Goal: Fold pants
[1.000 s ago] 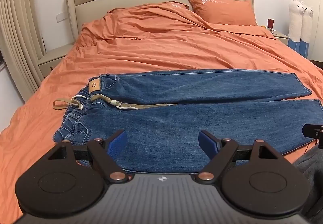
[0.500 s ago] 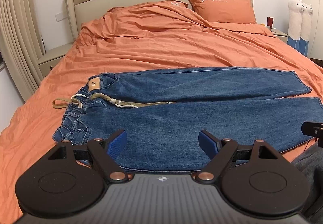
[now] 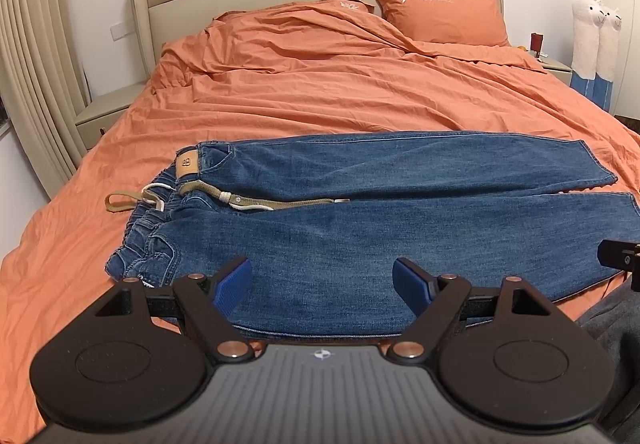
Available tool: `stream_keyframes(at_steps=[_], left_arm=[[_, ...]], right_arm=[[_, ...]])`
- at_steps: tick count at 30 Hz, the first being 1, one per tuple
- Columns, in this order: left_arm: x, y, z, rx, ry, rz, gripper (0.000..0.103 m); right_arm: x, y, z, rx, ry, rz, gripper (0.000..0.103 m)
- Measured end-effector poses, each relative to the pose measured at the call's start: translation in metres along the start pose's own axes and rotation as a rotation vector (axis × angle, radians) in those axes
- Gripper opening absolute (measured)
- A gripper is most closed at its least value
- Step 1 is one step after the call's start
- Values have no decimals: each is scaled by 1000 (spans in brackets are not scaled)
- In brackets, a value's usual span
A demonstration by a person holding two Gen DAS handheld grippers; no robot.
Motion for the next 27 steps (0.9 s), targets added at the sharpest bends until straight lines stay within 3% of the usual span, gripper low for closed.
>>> stream_keyframes(at_steps=[27], left_arm=[[0, 0, 0, -1, 3, 3, 93]], right_arm=[[-2, 0, -8, 7, -1, 0, 82]])
Point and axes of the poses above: each gripper's, at about its wrist camera, not at the fingertips, and x roughly the way its jaws point, z to its left, y to its underside, the point moved 3 cm from there along x, roughly the way its jaws point, and after that the axes turned 1 degree about y, right-handed, at the moved point
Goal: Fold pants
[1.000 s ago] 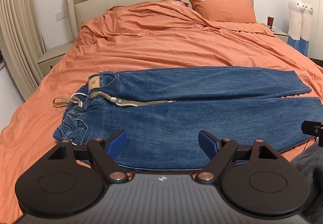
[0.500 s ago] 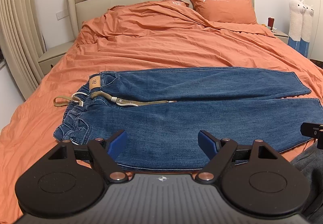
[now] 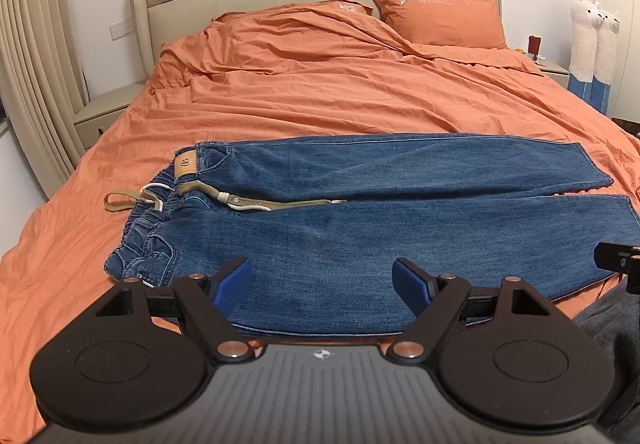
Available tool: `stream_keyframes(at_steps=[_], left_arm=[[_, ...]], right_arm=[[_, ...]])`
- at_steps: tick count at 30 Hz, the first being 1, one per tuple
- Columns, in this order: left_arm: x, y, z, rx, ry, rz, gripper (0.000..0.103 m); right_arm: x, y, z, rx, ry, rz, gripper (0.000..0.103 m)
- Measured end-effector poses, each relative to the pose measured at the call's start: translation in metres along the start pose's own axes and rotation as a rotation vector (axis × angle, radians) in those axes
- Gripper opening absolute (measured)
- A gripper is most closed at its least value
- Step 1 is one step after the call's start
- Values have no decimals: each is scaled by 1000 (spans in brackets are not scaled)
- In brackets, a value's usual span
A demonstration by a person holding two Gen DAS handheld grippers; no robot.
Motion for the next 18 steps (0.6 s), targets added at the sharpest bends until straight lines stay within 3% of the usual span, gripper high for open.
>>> stream_keyframes(at_steps=[18], left_arm=[[-3, 1, -5, 1, 3, -2, 93]], right_arm=[[-1, 1, -2, 6, -1, -5, 82]])
Point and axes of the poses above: each gripper's, at about its wrist camera, not at the fingertips, and x roughly the way its jaws point, z to its left, y to its underside, the point moved 3 cm from there along x, roughly the way its jaws point, and after that the axes turned 1 degree about y, right-handed, at the moved point
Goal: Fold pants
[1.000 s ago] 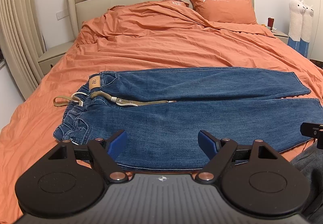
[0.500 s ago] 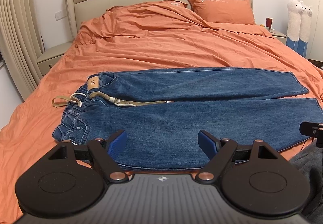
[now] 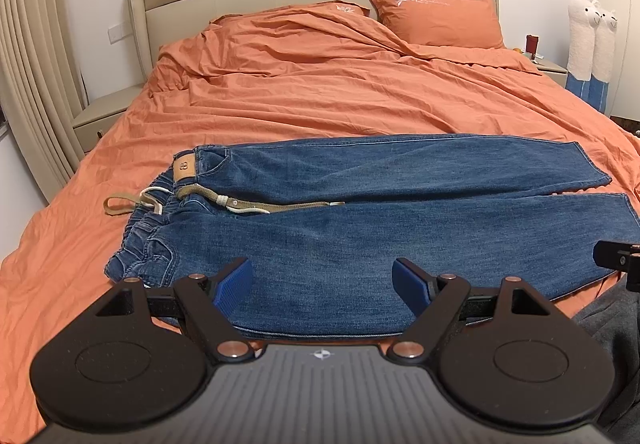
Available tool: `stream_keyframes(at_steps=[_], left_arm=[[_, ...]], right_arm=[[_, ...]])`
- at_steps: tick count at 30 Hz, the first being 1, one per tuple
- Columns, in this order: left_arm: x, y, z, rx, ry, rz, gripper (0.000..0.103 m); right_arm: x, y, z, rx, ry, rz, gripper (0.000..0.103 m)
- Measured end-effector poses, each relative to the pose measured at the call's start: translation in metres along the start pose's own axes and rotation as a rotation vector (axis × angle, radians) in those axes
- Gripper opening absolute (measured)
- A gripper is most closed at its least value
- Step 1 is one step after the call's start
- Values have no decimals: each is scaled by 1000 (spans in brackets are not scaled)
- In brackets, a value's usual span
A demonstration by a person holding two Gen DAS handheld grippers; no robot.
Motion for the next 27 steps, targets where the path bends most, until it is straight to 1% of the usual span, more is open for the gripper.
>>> stream_keyframes(at_steps=[2, 5, 7, 10, 12, 15, 16, 18, 19, 21, 22, 24, 25, 26, 27], left_arm=[[0, 0, -1, 1, 4, -3, 92], [1, -6, 5, 23, 35, -4, 89], [5, -10, 15, 30, 48, 1, 81], [16, -21, 47, 0, 38, 5, 79], [27, -27, 75, -29, 47, 5, 78], [48, -36, 118, -66, 67, 12, 78], [57, -38, 134, -83, 66, 17, 77], [76, -41, 163, -111, 71, 30, 77], [85, -41, 176, -123, 75, 33, 76], [106, -41, 200, -144, 106, 44, 76], [116, -40, 209, -154, 117, 47, 76], [137, -38, 225, -156, 130, 48, 76], [150, -38, 234, -166, 141, 52, 76], [162, -38, 243, -181, 155, 62, 76], [174, -37, 250, -197, 164, 76, 76]], right_arm=[[1, 0, 1, -2, -2, 0, 82], [5, 0, 3, -16, -25, -14, 82], [11, 1, 4, -32, -67, -56, 82], [25, 3, 11, -76, -145, -138, 82], [38, 2, 18, -99, -192, -169, 82], [69, -3, 32, -125, -261, -143, 82], [81, -5, 35, -119, -287, -124, 82], [105, -9, 40, -88, -312, -93, 82], [116, -10, 42, -75, -331, -87, 82], [134, -11, 45, -49, -373, -98, 82], [145, -11, 47, -42, -387, -94, 81], [167, -13, 52, -31, -385, -69, 80], [176, -15, 54, -24, -382, -65, 74], [185, -17, 56, -16, -376, -58, 70], [194, -18, 58, -10, -374, -52, 64]])
Point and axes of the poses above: each gripper's, at about its wrist camera, not at the fingertips, and x roughly the way its jaws point, z to its left, y to its underside, the point moved 3 cm from there along x, roughly the way its jaws point, and after that the axes turned 1 degree about y, right-handed, at the moved point
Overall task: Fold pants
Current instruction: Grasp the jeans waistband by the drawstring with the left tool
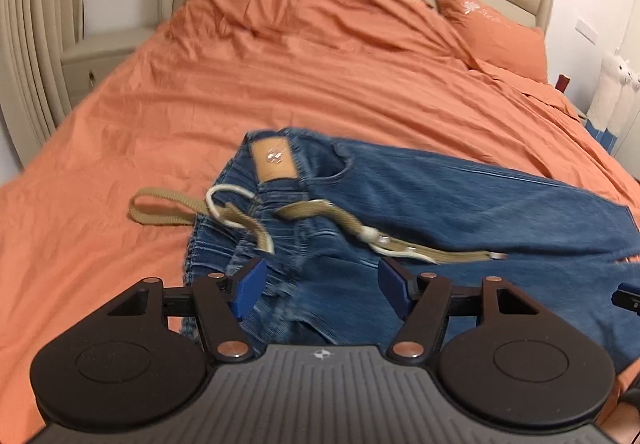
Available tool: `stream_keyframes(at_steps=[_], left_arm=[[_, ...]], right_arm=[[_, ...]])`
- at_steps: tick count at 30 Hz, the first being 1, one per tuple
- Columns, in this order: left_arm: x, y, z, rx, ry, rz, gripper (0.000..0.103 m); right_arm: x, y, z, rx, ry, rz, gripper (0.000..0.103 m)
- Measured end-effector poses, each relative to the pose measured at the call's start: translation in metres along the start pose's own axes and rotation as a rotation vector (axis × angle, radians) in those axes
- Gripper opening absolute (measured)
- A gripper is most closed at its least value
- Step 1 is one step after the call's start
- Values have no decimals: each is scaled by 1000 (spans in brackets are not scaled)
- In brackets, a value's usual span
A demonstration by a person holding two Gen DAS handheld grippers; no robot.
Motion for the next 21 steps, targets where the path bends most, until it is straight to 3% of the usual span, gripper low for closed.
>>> stream_keyframes(at_steps=[2, 7, 12, 14, 16, 17, 19, 21], left_arm=[[21, -3, 16, -25, 37, 30, 76], [62, -7, 50, -50, 100, 80, 76], [92, -6, 74, -105, 262, 140, 75], [103, -5, 82, -150, 314, 160, 68], [110, -2, 86, -214, 344, 167, 52], [108, -3, 85, -218, 330, 149, 46], [97, -3, 81, -226, 295, 101, 13], [75, -7, 74, -234, 255, 30, 10]], right_arm=[[13, 0, -3, 14, -3, -3, 59], [40, 8, -12, 61, 3, 23, 59], [54, 10, -12, 30, 37, 27, 59], [59, 11, -13, 29, 45, 29, 59], [64, 12, -13, 26, 54, 30, 59], [66, 13, -13, 23, 60, 30, 59], [68, 13, -13, 18, 70, 30, 58], [67, 13, -13, 12, 80, 26, 58]])
Point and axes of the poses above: each gripper's, at about its wrist camera, not at the fingertips, and x roughly the way its jaws point, z to its left, y to its underside, the point moved 3 cm from there along x, roughly the way its jaws point, and after that the axes turned 1 degree about y, right-handed, at the moved point
